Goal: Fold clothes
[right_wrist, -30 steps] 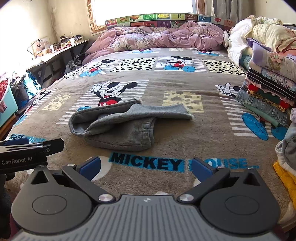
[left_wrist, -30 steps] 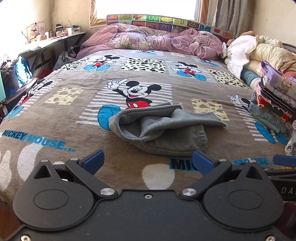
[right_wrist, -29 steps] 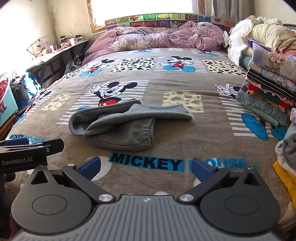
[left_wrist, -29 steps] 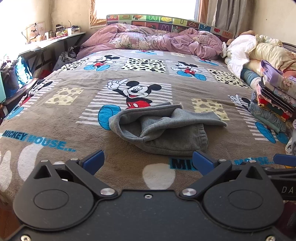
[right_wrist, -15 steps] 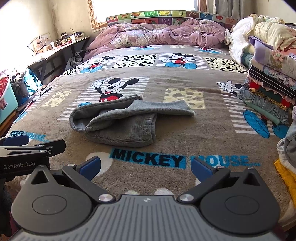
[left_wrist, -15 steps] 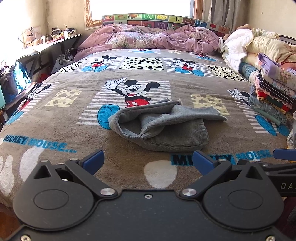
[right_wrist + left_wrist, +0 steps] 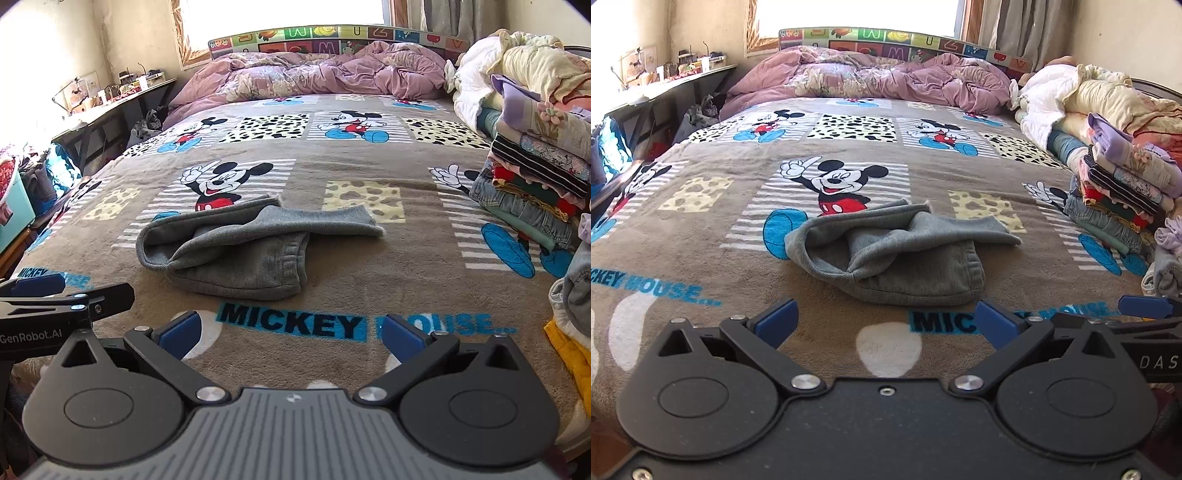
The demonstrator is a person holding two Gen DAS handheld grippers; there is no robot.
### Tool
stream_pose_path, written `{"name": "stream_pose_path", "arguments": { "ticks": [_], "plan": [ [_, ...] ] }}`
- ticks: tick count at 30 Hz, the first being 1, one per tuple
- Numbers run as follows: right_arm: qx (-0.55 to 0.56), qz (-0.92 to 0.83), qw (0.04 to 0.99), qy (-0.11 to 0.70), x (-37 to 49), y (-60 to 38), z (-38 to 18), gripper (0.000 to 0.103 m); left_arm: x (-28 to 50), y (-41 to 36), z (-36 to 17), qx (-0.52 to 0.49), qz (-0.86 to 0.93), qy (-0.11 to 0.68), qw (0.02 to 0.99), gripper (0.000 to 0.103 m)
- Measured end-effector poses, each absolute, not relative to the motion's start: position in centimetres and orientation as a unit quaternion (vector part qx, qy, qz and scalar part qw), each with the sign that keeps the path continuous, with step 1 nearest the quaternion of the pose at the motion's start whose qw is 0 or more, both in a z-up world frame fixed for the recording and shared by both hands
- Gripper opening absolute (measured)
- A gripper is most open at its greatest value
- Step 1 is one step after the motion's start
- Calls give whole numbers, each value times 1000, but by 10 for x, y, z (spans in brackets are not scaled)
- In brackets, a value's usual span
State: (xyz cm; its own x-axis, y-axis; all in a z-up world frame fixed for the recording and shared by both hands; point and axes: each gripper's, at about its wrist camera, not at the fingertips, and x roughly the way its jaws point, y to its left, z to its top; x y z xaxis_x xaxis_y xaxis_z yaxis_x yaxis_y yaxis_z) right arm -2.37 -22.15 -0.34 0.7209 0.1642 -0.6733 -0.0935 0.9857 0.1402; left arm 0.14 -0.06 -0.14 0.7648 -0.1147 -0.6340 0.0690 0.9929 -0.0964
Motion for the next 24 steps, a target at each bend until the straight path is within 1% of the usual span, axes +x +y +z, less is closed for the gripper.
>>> {"name": "stream_pose_path", "arguments": {
  "ticks": [13, 24],
  "plan": [
    [41, 76, 926, 367, -23, -217, -3, 103, -3, -3, 5, -6, -40, 319, 947, 103],
    [46, 76, 926, 366, -23, -219, -2, 103, -2, -2, 5, -14, -45, 323, 945, 103]
  ]
}}
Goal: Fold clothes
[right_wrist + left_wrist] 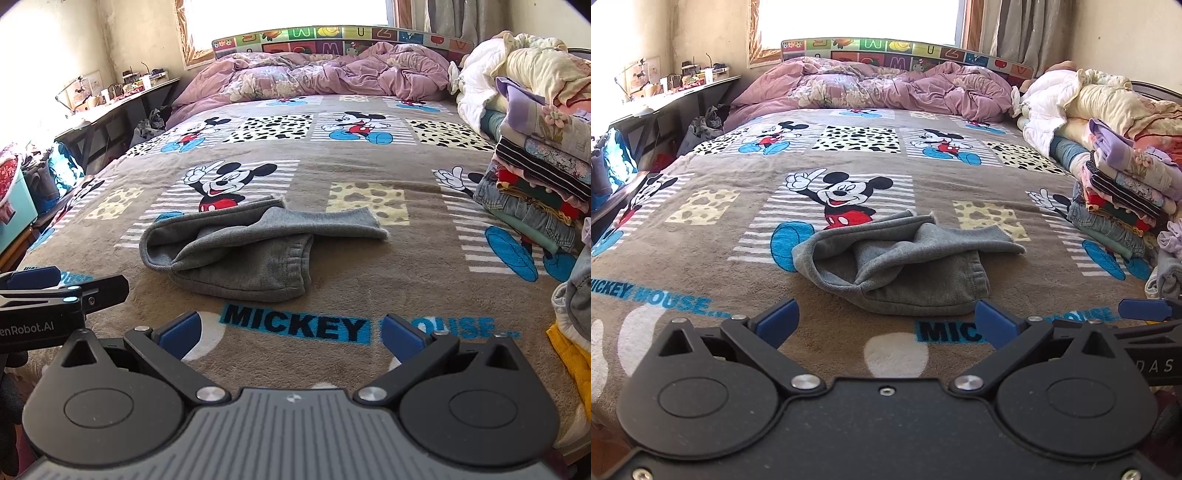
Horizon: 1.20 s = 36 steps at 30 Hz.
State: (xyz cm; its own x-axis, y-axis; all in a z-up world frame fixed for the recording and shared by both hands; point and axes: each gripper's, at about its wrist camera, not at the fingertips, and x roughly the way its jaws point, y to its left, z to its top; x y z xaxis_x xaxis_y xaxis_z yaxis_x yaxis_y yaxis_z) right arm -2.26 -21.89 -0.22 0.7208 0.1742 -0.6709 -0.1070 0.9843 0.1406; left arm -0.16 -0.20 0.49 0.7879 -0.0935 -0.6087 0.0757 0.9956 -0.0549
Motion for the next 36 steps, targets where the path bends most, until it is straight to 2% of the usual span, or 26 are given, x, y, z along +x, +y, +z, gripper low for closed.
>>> {"name": "stream_pose_path", "arguments": {
  "ticks": [36],
  "plan": [
    [55, 93, 926, 363, -12, -221, -16, 103, 11, -7, -7, -6, -45, 319, 947, 102]
  ]
}}
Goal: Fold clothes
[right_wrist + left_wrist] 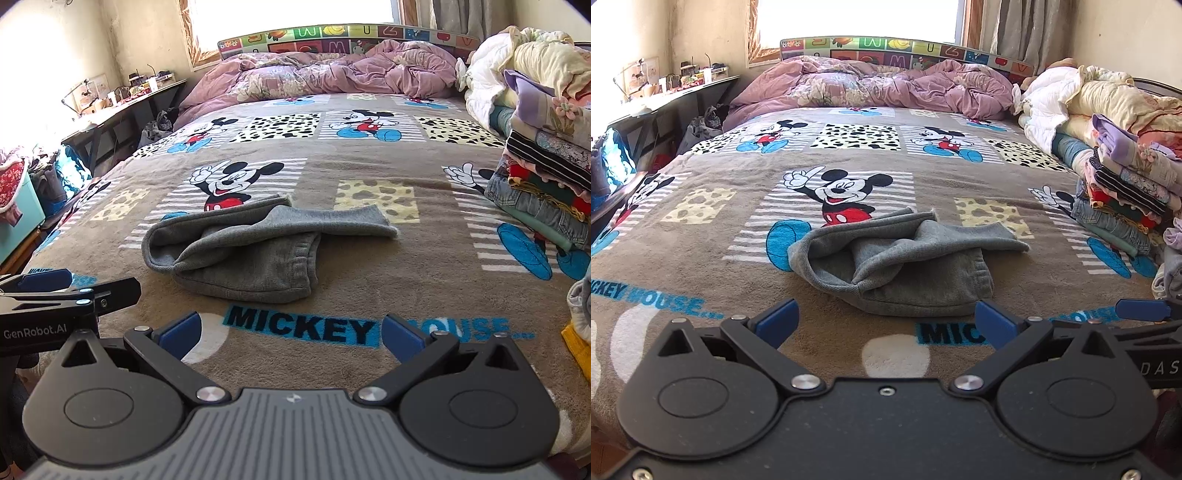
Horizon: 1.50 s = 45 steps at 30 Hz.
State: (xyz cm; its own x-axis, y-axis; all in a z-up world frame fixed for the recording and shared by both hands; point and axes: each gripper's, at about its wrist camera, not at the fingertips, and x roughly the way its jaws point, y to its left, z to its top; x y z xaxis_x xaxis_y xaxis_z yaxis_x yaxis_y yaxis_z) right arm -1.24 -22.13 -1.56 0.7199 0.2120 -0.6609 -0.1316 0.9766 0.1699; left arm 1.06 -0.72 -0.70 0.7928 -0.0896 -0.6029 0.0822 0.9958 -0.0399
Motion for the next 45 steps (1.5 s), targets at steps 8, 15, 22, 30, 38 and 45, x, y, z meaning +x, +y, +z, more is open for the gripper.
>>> {"name": "stream_pose_path", "arguments": {
  "ticks": [8, 15, 22, 30, 38, 45],
  "plan": [
    [63, 91, 924, 366, 6, -224, -29, 103, 30, -4, -15, -5, -42, 325, 945, 102],
    [78, 91, 924, 364, 28, -230, -42, 103, 53, -1, -26, -4, -35, 334, 942, 102],
    [110, 105, 914, 375, 56, -233, -58, 103, 80, 4, -35, -4, -29, 341, 940, 102],
    [123, 108, 908, 385, 86, -228, -71, 103, 110, 6, -44, 3, -27, 347, 937, 102],
    [128, 104, 901, 401, 126, -227, -88, 103, 147, 9, -54, 18, -26, 354, 935, 102],
    [154, 105, 894, 408, 152, -230, -107, 103, 181, 4, -64, 48, -29, 362, 930, 101]
  ]
}}
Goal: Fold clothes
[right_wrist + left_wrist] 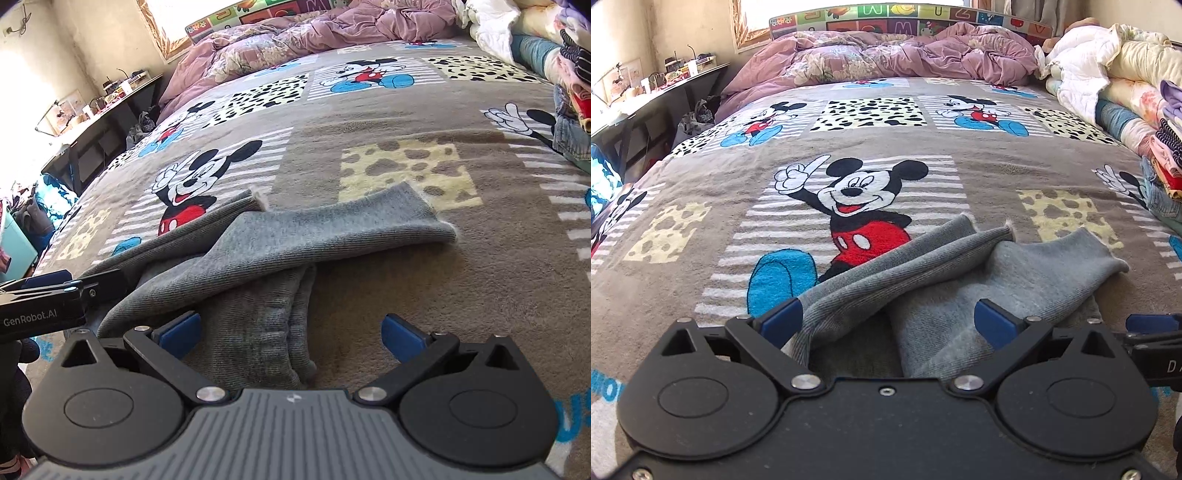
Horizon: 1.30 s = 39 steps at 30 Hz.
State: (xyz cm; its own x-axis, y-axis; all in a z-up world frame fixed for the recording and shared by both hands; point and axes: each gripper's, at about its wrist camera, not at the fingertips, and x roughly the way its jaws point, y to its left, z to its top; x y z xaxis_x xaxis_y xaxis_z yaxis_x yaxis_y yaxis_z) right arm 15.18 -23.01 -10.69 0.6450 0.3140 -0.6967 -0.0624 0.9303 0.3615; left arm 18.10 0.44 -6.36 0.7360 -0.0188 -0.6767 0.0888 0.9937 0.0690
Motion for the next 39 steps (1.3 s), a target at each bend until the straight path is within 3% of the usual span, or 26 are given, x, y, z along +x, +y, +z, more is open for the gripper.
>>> {"name": "stream_pose_path", "arguments": {
  "ticks": [11, 25, 32, 39],
  "plan": [
    [193, 117, 886, 404, 174, -236, -128, 103, 222, -14, -81, 97, -59, 380, 918, 98],
    [198, 136, 903, 356, 174, -238, -142, 103, 262, -46, -93, 159, -98, 401, 897, 68],
    [187, 136, 914, 334, 167, -235, -147, 103, 274, -60, -100, 180, -114, 410, 887, 63],
    [172, 132, 922, 321, 161, -231, -151, 103, 276, -62, -98, 167, -148, 418, 881, 35]
  ]
}}
